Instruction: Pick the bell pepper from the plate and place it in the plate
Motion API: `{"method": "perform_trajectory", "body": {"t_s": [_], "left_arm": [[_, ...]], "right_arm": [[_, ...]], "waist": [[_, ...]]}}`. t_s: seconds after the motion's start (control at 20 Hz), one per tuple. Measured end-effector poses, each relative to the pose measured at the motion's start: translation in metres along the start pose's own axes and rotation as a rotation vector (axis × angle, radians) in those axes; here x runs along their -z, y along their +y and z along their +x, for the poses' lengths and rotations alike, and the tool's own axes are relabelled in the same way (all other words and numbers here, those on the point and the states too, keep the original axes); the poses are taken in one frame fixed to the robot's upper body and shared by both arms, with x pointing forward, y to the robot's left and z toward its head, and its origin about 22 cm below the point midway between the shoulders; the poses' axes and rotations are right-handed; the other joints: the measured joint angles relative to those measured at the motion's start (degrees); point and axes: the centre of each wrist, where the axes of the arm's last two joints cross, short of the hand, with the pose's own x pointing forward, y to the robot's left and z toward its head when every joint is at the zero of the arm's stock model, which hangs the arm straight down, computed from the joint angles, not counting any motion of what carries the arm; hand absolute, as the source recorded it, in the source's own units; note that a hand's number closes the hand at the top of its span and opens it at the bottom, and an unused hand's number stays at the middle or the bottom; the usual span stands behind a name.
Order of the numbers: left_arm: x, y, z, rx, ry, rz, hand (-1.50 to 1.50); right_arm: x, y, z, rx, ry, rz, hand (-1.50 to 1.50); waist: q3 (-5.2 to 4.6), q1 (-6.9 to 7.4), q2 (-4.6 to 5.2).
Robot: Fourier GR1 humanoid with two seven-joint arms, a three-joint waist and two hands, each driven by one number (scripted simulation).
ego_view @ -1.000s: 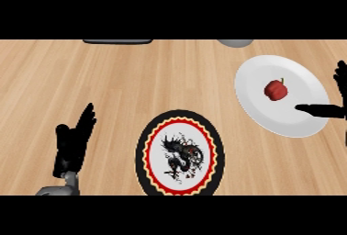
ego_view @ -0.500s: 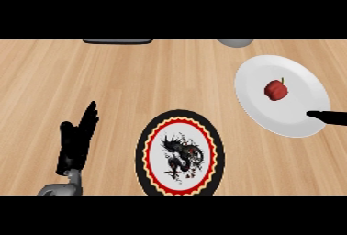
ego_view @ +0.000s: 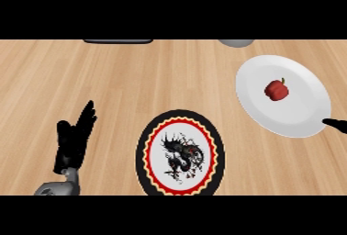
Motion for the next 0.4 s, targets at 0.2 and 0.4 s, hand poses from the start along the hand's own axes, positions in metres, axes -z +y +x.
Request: {"method": "perform_trajectory", "body": {"t_s": [0.2, 0.4], "left_arm": [[-0.006, -0.005, -0.005, 0.001, -0.005, -0.008, 0.0], [-0.006, -0.006, 0.002, -0.005, -0.006, -0.01, 0.0]], "right_arm": [[-0.001, -0.009, -0.002, -0.008, 0.018, -0.048, -1.5], [-0.006, -0.02, -0.006, -0.029, 0.029, -0.06, -1.5]], "waist": [[0.03, 0.24, 0.09], [0.06, 0.36, 0.14]]}}
